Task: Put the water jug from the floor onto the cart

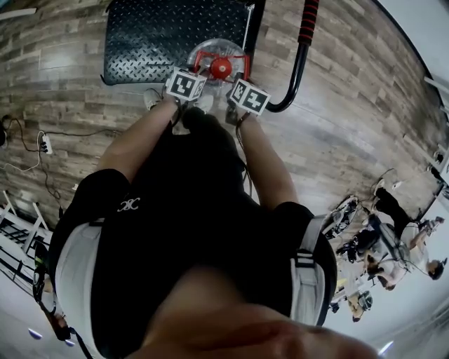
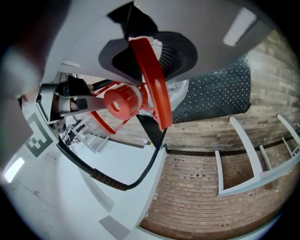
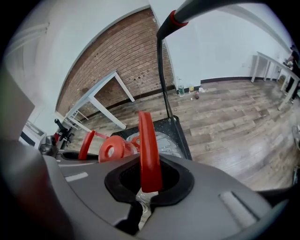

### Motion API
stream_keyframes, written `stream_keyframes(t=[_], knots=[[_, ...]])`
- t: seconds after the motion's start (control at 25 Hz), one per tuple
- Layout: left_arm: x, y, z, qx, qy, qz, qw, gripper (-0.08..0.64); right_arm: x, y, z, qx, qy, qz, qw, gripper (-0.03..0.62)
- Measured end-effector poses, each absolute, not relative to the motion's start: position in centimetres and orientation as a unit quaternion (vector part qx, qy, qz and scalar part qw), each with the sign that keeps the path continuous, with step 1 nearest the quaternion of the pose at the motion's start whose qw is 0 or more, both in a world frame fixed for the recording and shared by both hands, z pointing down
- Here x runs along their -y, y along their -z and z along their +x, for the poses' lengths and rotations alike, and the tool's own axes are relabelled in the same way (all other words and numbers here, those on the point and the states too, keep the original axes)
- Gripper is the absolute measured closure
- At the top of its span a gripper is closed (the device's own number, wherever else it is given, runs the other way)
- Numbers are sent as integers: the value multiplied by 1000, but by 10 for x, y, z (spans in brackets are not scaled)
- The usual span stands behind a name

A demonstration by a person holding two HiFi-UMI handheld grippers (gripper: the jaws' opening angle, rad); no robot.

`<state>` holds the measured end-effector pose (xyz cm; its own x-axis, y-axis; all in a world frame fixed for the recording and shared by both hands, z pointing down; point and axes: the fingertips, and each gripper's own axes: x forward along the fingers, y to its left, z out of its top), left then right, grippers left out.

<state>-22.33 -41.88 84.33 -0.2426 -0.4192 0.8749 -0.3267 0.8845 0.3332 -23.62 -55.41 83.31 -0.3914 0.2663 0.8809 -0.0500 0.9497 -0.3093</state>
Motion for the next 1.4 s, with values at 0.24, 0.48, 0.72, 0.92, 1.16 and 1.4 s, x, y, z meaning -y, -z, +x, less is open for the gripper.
stream_keyframes(t=[0.24,0.48,0.72,0.92,1.16,1.4], knots=[[410,-825,-229,793,75,227,560,392,549,-830,-232,818,-164,-35,550,440],[395,-782,-246,816,66,240,522,381,552,-814,-233,837,-145,-7,528,378],[377,-738,-260,859,-52,243,448,494,553,-782,-244,857,-144,11,495,387],[369,-699,-265,863,-34,261,430,560,549,-726,-260,892,-165,9,420,560],[355,-642,-286,863,16,277,423,560,505,-629,-270,911,-285,-72,290,578],[338,-582,-315,893,2,278,353,560,486,-553,-282,941,-256,-92,202,580]])
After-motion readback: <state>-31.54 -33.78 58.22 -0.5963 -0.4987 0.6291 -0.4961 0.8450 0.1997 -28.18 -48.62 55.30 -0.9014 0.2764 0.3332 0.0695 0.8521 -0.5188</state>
